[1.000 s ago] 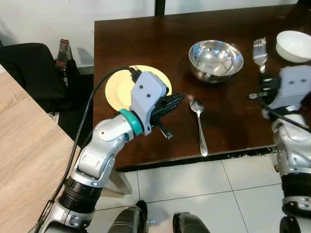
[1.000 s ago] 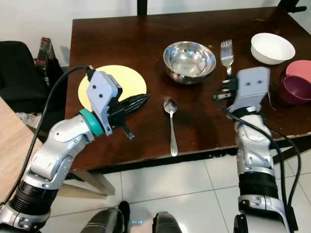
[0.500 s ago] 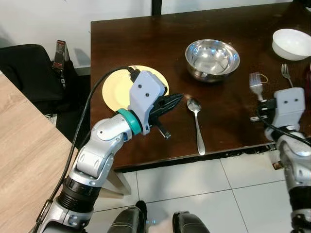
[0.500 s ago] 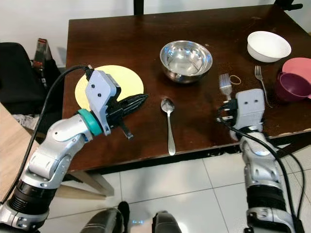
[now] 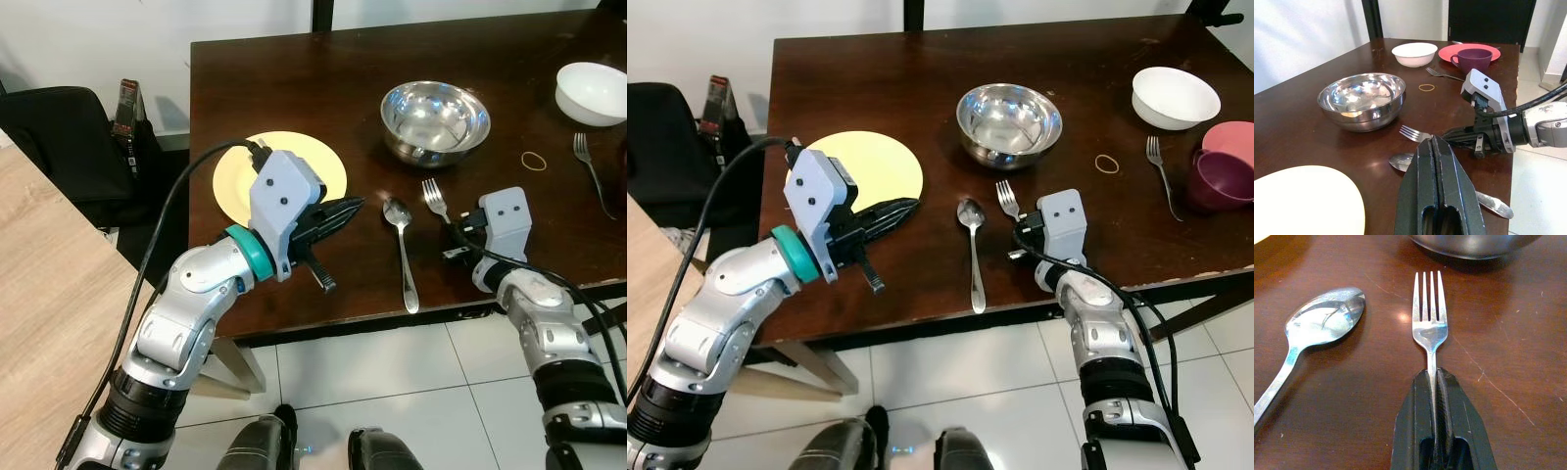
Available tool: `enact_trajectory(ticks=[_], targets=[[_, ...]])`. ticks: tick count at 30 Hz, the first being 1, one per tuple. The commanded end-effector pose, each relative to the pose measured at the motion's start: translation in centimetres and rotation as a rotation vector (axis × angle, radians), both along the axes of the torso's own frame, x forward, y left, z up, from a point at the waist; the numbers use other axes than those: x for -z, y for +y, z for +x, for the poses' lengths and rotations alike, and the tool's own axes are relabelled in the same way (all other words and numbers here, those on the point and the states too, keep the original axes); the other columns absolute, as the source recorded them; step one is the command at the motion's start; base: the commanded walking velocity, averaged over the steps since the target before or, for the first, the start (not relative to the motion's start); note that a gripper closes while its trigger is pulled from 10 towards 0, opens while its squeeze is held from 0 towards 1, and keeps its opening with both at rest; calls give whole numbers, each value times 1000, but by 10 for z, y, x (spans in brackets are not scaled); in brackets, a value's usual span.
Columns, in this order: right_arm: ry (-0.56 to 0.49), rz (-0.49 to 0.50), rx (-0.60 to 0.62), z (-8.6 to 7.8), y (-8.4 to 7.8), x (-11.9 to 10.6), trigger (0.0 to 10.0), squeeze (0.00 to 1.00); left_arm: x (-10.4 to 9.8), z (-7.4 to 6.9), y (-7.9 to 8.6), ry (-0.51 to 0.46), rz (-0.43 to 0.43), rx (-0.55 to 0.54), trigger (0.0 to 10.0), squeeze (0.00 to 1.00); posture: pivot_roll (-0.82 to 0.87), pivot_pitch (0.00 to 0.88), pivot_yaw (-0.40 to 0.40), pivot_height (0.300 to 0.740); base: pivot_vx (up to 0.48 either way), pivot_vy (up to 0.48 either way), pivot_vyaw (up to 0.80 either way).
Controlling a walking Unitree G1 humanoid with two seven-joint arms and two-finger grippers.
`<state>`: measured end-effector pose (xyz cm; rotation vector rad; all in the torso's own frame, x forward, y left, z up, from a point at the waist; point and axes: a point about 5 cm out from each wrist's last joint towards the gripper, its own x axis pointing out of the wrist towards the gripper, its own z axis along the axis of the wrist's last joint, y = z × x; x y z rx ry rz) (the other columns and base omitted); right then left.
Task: Setting the table
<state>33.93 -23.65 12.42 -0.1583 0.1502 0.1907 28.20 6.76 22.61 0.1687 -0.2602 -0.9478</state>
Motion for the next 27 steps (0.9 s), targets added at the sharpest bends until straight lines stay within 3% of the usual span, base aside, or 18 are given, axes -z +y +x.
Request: enact_trajectory(ticks=[1,4,5,6,7,8,13,14,19,22,23,25,26,27], targets=[[57,31,13,-4,0,12,10000,0,4,-1,1,20,4,0,10000,0,-62,129,73,740,0,0,0],[53,65,20,-4,0,10,10000,0,4,-1,0,21,4,1,10000,0,-65,131,75,740,0,0,0],[43,100,22,-3,1,8,10000,141,4,-1,0,22,4,1,10000,0,-65,132,75,740,0,0,0],[37,116,19,-2,2,7,10000,671,4,-1,-1,23,5,1,10000,0,-65,132,75,740,0,0,0],[37,116,19,-2,2,7,10000,671,4,-1,-1,23,5,1,10000,0,-65,132,75,740,0,0,0],[30,132,15,-2,4,5,10000,1000,5,-1,-1,23,5,1,10000,0,-65,132,75,740,0,0,0],[-3,157,33,0,3,-3,10000,1000,6,-1,-1,28,7,-3,10000,0,-65,135,74,740,0,0,0],[-32,141,56,0,-1,-8,10000,0,6,-1,-1,30,7,-6,10000,0,-65,135,74,740,0,0,0],[-116,113,110,-4,-11,-26,10000,0,7,-1,1,33,2,-23,10000,0,-71,140,76,740,0,0,0],[-246,86,127,-20,-16,-52,10000,0,6,2,8,27,-28,-88,10000,0,-89,149,95,740,0,0,0],[-246,86,127,-20,-16,-52,10000,0,6,2,8,27,-28,-88,10000,0,-89,149,95,740,0,0,0],[-369,78,111,-35,-12,-73,10000,0,5,7,15,9,-46,-157,10000,0,-102,154,110,740,0,0,0],[-461,114,106,-44,-1,-86,10000,0,5,12,22,-5,-64,-244,10000,0,-112,158,126,740,0,0,0],[-461,114,106,-44,-1,-86,10000,0,5,12,22,-5,-64,-244,10000,0,-112,158,126,740,0,0,0]])
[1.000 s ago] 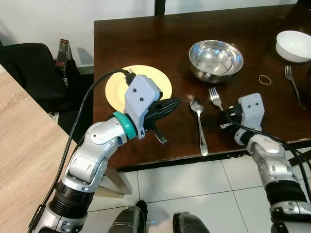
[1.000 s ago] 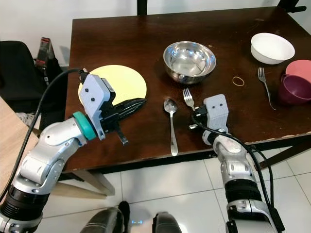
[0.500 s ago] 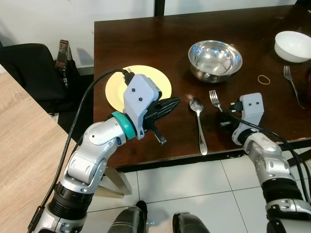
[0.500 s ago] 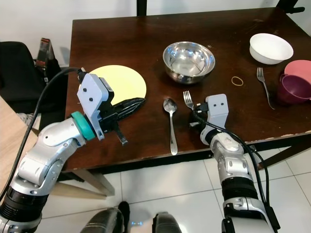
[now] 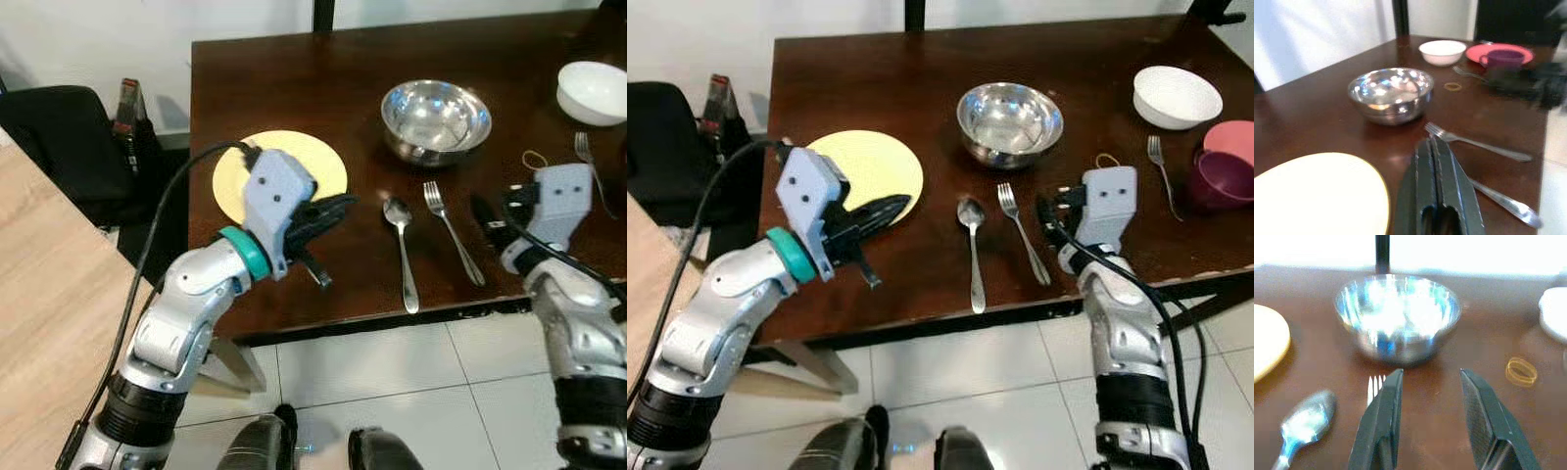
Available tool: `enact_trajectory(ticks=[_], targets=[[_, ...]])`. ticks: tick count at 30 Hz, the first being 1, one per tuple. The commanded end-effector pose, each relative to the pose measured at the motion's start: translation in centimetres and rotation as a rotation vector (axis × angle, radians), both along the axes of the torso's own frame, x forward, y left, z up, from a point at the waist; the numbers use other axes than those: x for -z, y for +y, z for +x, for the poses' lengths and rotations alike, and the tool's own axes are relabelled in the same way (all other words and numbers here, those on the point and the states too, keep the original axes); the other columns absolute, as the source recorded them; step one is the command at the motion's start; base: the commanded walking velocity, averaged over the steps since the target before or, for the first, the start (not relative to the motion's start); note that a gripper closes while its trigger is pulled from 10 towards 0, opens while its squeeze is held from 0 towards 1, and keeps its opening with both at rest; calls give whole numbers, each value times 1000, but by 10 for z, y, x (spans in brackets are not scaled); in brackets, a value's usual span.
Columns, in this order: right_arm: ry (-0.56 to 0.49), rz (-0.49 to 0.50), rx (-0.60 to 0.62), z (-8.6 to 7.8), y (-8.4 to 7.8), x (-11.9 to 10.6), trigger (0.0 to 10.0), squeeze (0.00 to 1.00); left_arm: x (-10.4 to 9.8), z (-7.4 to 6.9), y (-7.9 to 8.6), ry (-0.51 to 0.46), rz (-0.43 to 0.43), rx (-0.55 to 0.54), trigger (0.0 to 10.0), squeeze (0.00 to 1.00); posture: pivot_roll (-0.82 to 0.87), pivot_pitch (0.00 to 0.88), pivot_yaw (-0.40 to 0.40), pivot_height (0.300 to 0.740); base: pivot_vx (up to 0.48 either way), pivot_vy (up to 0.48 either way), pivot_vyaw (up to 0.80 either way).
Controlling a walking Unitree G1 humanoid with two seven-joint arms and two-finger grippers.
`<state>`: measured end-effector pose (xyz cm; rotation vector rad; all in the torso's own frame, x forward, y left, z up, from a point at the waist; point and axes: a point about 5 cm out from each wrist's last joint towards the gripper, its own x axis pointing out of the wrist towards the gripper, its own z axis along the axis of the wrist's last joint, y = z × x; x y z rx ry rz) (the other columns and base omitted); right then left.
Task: Setting the table
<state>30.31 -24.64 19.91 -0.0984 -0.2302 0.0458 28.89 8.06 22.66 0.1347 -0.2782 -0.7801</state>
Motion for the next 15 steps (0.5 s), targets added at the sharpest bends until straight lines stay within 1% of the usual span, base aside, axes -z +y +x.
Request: enact_trajectory(ticks=[1,2,3,4,5,6,7,8,9,10,11,12,13,14,15], targets=[[-151,33,-27,-14,24,-20,10000,0,5,9,17,-5,-15,-166,10000,0,-115,158,132,740,0,0,0],[-151,33,-27,-14,24,-20,10000,0,5,9,17,-5,-15,-166,10000,0,-115,158,132,740,0,0,0],[-195,44,-43,-18,39,-25,10000,0,6,12,23,-19,-13,-231,10000,0,-117,158,136,740,0,0,0],[-195,44,-43,-18,39,-25,10000,0,6,12,23,-19,-13,-231,10000,0,-117,158,136,740,0,0,0],[-241,79,-73,-20,62,-28,10000,0,9,14,30,-18,-16,-284,10000,0,-137,145,153,740,0,0,0],[-260,112,-95,-19,85,-28,10000,0,12,14,35,-12,-24,-326,10000,0,-131,141,156,740,0,0,0],[-270,138,-108,-20,100,-29,10000,0,13,14,38,-6,-30,-352,10000,0,-131,141,156,740,0,0,0],[-270,138,-108,-20,100,-29,10000,0,13,14,38,-6,-30,-352,10000,0,-131,141,156,740,0,0,0],[-275,152,-113,-20,109,-30,10000,0,14,14,40,-1,-35,-365,10000,0,-131,141,156,740,0,0,0],[-271,162,-126,-21,120,-28,10000,0,15,15,42,-3,-38,-388,10000,0,-120,135,160,740,0,0,0],[-271,162,-126,-21,120,-28,10000,0,15,15,42,-3,-38,-388,10000,0,-120,135,160,740,0,0,0],[-268,166,-147,-21,129,-26,10000,0,15,15,42,-11,-34,-406,10000,0,-117,134,161,740,0,0,0],[-268,166,-147,-21,129,-26,10000,0,15,15,42,-11,-34,-406,10000,0,-117,134,161,740,0,0,0],[-264,174,-164,-19,135,-25,10000,0,16,15,43,-14,-33,-422,10000,0,-107,129,161,740,0,0,0],[-264,174,-164,-19,135,-25,10000,0,16,15,43,-14,-33,-422,10000,0,-107,129,161,740,0,0,0]])
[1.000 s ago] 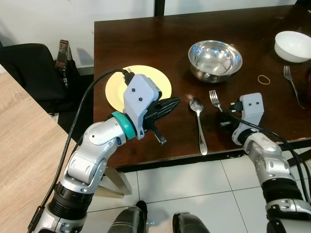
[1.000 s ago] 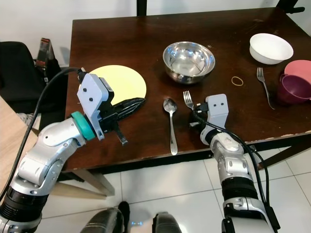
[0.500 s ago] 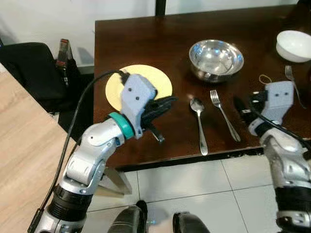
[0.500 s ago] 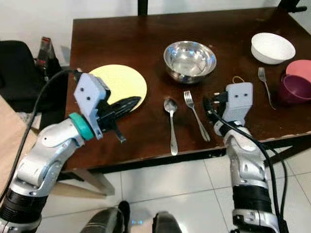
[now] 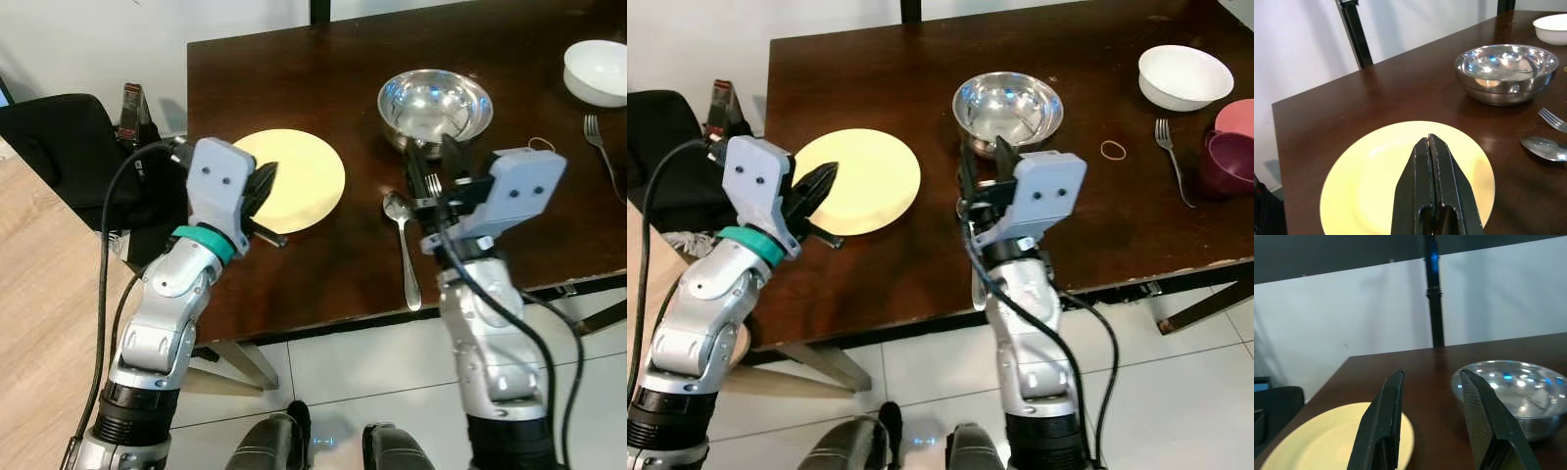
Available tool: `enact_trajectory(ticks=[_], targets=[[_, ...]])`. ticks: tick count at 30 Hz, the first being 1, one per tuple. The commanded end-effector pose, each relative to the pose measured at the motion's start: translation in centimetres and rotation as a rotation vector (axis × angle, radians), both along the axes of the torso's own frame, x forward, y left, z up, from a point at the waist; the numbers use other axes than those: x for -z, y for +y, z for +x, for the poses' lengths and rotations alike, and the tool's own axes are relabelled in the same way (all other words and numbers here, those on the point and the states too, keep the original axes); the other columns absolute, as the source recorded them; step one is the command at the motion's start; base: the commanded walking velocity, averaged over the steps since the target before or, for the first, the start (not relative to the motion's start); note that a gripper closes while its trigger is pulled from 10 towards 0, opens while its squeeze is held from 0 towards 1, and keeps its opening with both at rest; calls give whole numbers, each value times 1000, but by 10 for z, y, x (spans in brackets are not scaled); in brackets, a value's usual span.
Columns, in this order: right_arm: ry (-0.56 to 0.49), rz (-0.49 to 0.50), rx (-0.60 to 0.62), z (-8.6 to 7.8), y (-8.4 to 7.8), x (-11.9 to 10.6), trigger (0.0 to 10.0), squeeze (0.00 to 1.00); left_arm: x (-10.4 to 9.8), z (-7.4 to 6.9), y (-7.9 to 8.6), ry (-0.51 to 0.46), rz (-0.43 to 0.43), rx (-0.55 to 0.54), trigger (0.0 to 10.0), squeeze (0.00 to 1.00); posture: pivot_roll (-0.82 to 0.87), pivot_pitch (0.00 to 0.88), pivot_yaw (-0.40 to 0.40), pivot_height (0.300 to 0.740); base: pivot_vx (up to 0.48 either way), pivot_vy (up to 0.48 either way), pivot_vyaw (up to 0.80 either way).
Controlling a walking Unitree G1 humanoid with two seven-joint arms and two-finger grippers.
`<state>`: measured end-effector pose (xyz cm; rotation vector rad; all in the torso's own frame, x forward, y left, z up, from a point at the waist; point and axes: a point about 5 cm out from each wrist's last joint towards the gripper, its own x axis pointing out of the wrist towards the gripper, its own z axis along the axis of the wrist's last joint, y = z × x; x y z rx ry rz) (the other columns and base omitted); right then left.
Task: Setting the table
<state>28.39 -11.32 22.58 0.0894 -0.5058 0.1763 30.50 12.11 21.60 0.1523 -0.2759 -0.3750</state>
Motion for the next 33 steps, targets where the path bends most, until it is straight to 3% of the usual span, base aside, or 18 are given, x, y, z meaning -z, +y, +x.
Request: enact_trajectory(ticks=[1,8,13,21,33], targets=[[7,6,-10,2,4,2,10000,0,6,0,4,5,10,-38,10000,0,-106,128,160,740,0,0,0],[36,35,31,14,-5,2,10000,0,10,2,0,-5,8,-67,10000,0,-97,125,150,740,0,0,0],[74,10,42,19,2,7,10000,0,9,0,-2,-13,-4,-73,10000,0,-95,125,147,740,-175,0,0],[106,14,20,21,12,14,10000,0,12,-1,-2,-13,-6,-90,10000,0,-86,130,136,740,-480,0,0],[112,10,16,23,12,15,10000,0,12,0,-2,-16,-10,-103,10000,0,-87,134,131,740,-423,0,0]])
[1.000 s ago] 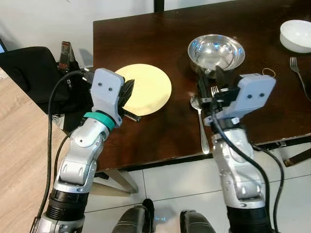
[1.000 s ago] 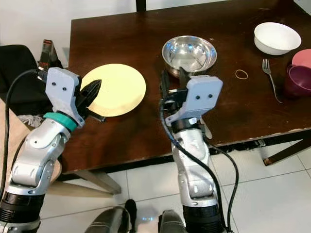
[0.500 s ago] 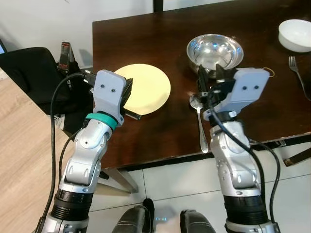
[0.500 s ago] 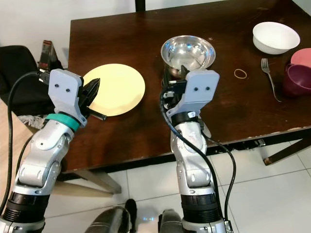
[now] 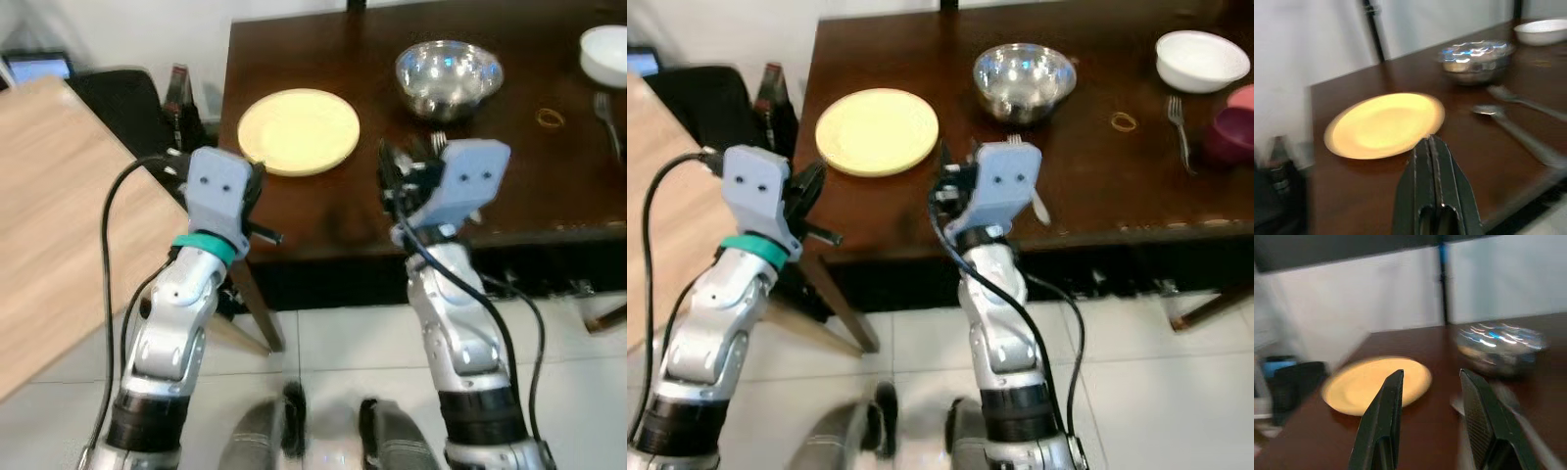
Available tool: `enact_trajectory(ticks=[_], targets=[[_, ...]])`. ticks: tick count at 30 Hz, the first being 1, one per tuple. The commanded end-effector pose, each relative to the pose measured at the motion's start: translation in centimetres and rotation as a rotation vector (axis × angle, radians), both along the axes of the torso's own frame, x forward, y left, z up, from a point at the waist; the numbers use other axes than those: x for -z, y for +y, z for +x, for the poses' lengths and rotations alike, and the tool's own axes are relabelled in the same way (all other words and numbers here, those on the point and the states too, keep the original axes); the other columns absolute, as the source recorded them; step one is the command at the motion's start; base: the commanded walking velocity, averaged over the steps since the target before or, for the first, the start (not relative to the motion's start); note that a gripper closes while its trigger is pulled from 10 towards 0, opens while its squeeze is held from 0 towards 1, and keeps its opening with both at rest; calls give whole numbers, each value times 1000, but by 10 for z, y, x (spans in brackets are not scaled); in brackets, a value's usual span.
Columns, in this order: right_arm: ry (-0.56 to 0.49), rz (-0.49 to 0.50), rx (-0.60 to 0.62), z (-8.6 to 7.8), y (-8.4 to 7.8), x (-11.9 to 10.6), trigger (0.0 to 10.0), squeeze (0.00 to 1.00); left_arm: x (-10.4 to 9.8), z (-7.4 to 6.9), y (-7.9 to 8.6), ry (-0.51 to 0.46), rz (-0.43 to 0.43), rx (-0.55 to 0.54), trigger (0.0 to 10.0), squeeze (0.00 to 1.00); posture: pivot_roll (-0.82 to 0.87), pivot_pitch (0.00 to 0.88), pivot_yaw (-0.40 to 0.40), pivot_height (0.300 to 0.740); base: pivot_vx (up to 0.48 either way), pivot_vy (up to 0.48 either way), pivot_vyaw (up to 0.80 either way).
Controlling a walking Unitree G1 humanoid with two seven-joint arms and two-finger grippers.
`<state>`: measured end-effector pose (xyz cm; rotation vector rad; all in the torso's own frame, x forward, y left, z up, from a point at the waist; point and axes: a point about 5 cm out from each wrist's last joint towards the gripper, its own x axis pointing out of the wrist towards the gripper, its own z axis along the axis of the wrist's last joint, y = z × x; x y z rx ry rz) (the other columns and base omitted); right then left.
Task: Setting the table
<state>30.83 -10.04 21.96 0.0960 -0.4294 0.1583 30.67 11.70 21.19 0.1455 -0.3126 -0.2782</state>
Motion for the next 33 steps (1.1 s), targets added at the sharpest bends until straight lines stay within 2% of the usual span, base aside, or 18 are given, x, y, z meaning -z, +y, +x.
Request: enact_trajectory(ticks=[1,17,29,33], targets=[[35,7,3,-1,-1,9,10000,0,8,-1,2,25,16,-13,10000,0,-87,134,131,740,-368,0,0],[40,7,1,0,-2,10,10000,0,8,0,2,22,13,-18,10000,0,-89,136,131,740,-308,0,0],[51,10,5,1,-3,11,10000,0,7,1,1,28,-8,-19,10000,0,-90,135,131,740,0,0,0],[69,7,29,3,-9,13,10000,0,7,2,1,29,-6,-24,10000,0,-89,134,128,740,0,0,773]])
